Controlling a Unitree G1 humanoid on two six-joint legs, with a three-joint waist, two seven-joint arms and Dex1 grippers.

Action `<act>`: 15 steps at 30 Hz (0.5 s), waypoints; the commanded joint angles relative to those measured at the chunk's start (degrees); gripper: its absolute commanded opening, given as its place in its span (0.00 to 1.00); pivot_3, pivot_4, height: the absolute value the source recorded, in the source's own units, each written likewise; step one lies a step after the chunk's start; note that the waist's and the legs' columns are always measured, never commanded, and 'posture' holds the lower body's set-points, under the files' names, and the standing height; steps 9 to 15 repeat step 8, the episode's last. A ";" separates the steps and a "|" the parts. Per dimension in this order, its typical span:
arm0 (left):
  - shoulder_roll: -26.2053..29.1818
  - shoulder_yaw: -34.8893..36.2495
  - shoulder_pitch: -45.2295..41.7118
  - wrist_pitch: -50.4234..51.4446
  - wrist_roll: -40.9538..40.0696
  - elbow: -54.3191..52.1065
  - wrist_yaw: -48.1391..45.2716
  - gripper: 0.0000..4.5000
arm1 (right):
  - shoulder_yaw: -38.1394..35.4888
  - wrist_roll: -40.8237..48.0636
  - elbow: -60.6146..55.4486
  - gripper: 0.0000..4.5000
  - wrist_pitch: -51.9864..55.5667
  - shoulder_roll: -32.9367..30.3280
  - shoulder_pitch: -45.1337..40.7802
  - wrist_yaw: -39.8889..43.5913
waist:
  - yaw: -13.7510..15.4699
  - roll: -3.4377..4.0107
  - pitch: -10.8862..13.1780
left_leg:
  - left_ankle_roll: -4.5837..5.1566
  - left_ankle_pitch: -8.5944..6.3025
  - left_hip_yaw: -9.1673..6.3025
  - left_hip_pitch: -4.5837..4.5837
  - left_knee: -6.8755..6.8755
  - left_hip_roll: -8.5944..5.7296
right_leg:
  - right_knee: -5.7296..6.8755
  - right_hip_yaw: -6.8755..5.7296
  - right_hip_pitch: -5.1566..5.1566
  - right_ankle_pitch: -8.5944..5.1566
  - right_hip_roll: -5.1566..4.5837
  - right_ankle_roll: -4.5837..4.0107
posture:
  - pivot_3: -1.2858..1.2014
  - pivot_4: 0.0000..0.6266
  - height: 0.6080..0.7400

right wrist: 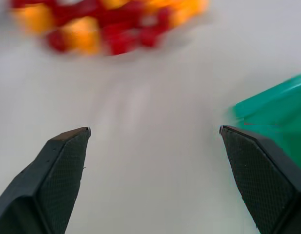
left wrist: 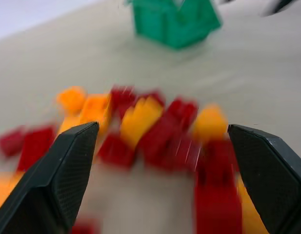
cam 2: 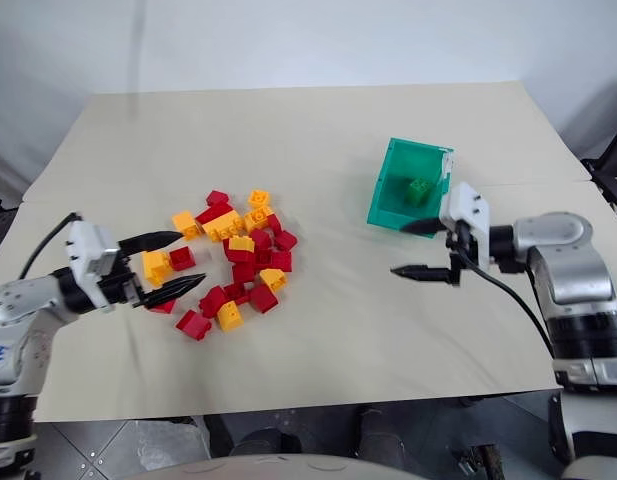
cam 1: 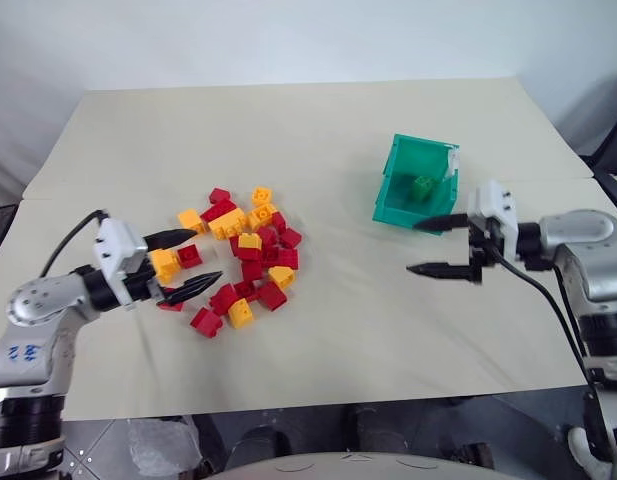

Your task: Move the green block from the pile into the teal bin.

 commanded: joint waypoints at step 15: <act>2.90 10.76 9.84 -10.76 -0.64 5.78 -5.20 1.00 | -3.69 3.71 4.67 0.99 -6.47 2.11 3.98 1.92 | -0.31 0.01 0.00 | -0.07 -0.06 -0.07 0.38 -0.04 0.10 | 0.14 -0.01 0.28 0.00 -0.12 -0.16 | 0.52 0.24 1.00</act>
